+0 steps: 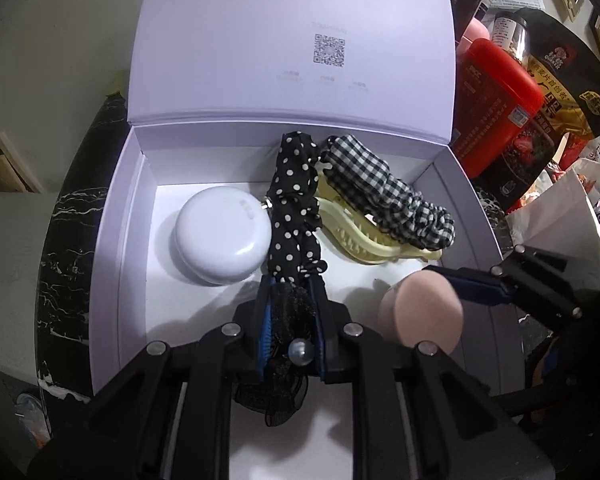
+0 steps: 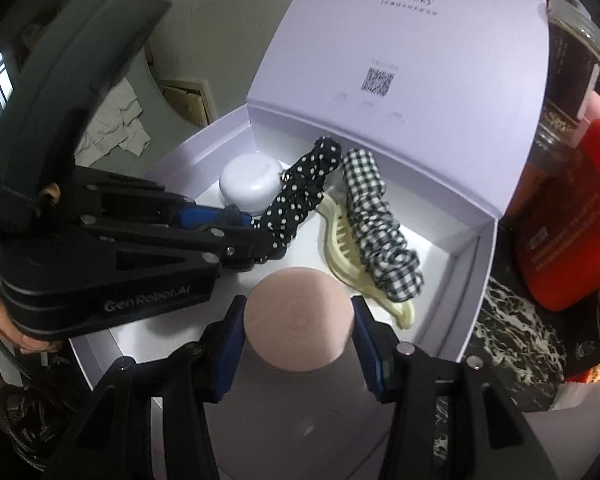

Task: Organize objects
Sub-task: 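Lower the compact into the box and open the right gripper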

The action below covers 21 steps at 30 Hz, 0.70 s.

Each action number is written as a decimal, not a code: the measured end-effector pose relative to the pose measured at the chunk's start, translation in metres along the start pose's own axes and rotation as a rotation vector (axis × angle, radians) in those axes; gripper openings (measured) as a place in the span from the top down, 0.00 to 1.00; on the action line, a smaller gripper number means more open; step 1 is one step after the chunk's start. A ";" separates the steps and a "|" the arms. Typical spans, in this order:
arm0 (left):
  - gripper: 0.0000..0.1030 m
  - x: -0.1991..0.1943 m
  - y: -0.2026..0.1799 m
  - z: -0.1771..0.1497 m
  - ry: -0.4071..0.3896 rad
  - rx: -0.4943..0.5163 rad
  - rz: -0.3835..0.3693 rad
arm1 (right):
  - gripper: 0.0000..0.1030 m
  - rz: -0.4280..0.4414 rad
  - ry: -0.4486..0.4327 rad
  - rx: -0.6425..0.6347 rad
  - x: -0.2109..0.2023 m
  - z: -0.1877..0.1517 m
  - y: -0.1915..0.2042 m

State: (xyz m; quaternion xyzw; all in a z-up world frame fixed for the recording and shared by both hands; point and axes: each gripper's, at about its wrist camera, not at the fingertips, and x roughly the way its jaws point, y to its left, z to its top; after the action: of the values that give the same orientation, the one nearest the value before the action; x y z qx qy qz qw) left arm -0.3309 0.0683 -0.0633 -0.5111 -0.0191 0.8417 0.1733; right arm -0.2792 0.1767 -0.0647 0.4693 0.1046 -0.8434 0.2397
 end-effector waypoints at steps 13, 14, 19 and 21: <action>0.84 0.003 -0.006 -0.003 -0.004 0.004 0.021 | 0.50 -0.037 0.003 -0.006 0.003 -0.003 0.004; 0.84 0.004 -0.006 -0.003 -0.004 0.001 0.022 | 0.50 -0.038 0.004 -0.009 0.003 -0.003 0.005; 0.81 0.004 -0.007 -0.003 -0.002 -0.014 0.039 | 0.49 -0.038 0.011 -0.011 0.002 -0.004 0.007; 0.81 0.004 -0.007 -0.003 0.000 -0.022 0.042 | 0.49 -0.038 0.012 -0.011 0.001 -0.004 0.007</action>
State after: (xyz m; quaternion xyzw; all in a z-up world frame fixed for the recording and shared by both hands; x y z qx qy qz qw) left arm -0.3278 0.0760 -0.0671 -0.5131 -0.0174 0.8450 0.1499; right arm -0.2729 0.1716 -0.0675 0.4707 0.1196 -0.8445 0.2256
